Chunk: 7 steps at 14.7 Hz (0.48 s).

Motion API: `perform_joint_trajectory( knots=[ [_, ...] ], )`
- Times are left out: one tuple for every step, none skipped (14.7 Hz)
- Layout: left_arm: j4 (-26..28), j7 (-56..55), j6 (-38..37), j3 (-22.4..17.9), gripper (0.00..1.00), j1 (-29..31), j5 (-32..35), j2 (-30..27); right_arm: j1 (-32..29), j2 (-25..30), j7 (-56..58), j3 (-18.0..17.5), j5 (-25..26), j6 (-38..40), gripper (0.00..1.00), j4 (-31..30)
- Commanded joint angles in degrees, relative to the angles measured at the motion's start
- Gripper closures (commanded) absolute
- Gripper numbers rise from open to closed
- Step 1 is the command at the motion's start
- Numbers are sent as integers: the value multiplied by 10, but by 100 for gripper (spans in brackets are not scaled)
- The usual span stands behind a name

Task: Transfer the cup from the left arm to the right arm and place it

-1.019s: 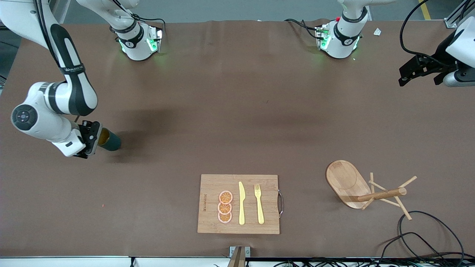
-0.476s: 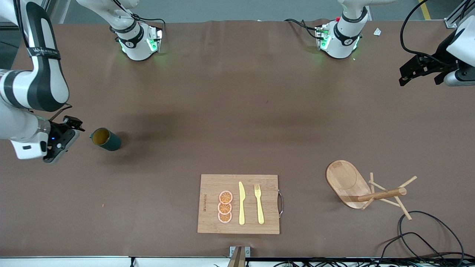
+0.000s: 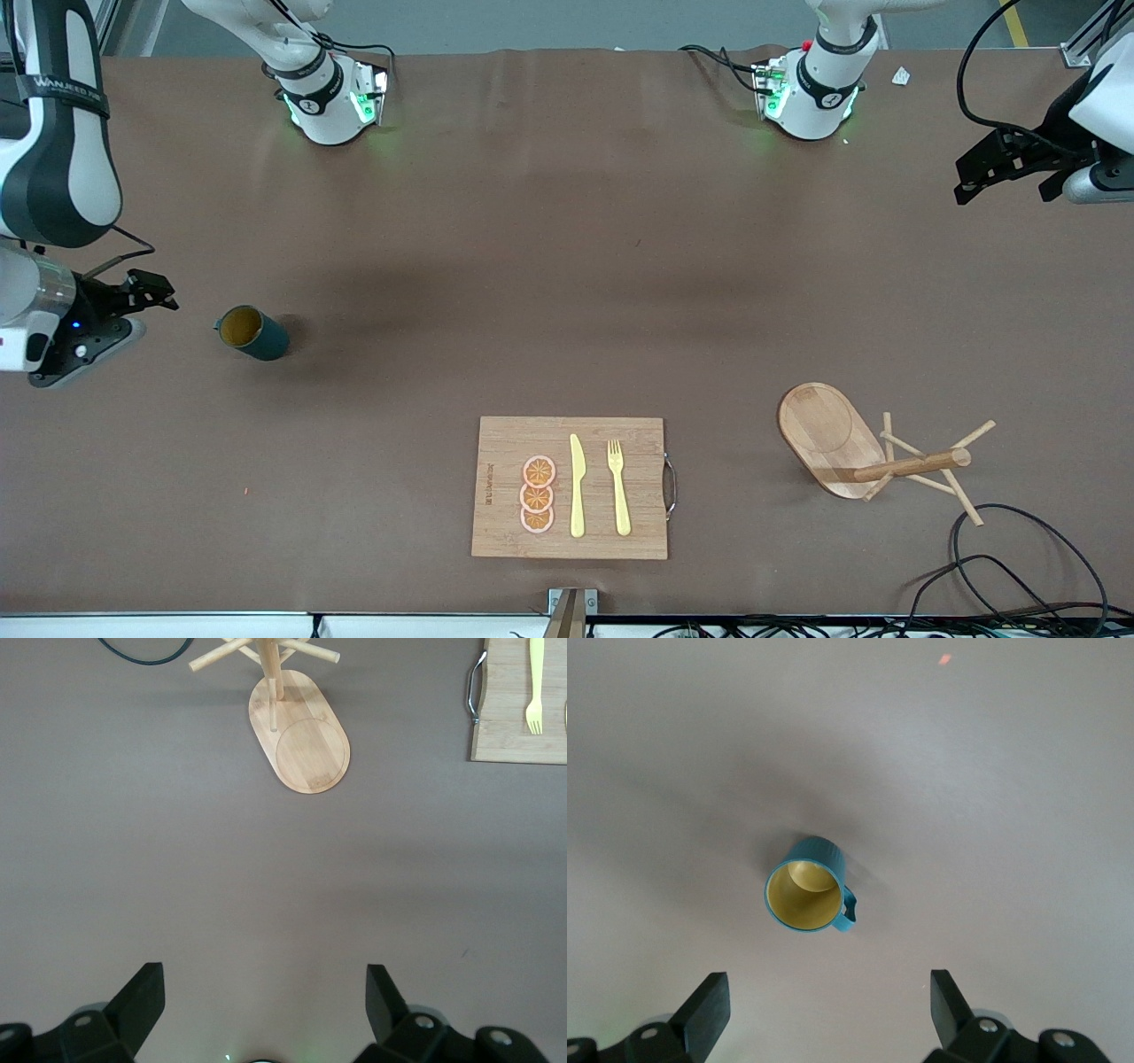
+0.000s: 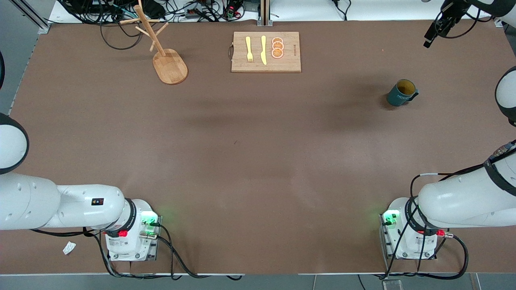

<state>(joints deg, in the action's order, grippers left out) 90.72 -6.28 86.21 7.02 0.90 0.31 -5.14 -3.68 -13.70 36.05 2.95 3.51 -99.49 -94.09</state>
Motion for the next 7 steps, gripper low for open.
perform_joint_trajectory(
  knots=[
    [0,33,-6,5,0,3,-6,-10,-9,3,-141,-4,-7,54,0,33],
    [0,44,-8,5,0,3,-6,-10,-9,3,-186,-4,-7,75,0,45],
    [0,47,-10,5,0,3,-7,-10,-7,3,-228,-3,-6,81,0,55],
    [0,47,-10,5,0,3,-7,-9,-8,3,-260,-4,-7,85,0,66],
    [0,47,-10,5,0,3,-7,-9,-7,3,-275,-4,-7,109,0,80],
    [0,47,-10,5,0,3,-7,-8,-5,3,-278,-5,-2,134,0,104],
    [0,47,-10,5,0,3,-7,-8,0,2,-278,-5,3,160,0,129]
  ],
)
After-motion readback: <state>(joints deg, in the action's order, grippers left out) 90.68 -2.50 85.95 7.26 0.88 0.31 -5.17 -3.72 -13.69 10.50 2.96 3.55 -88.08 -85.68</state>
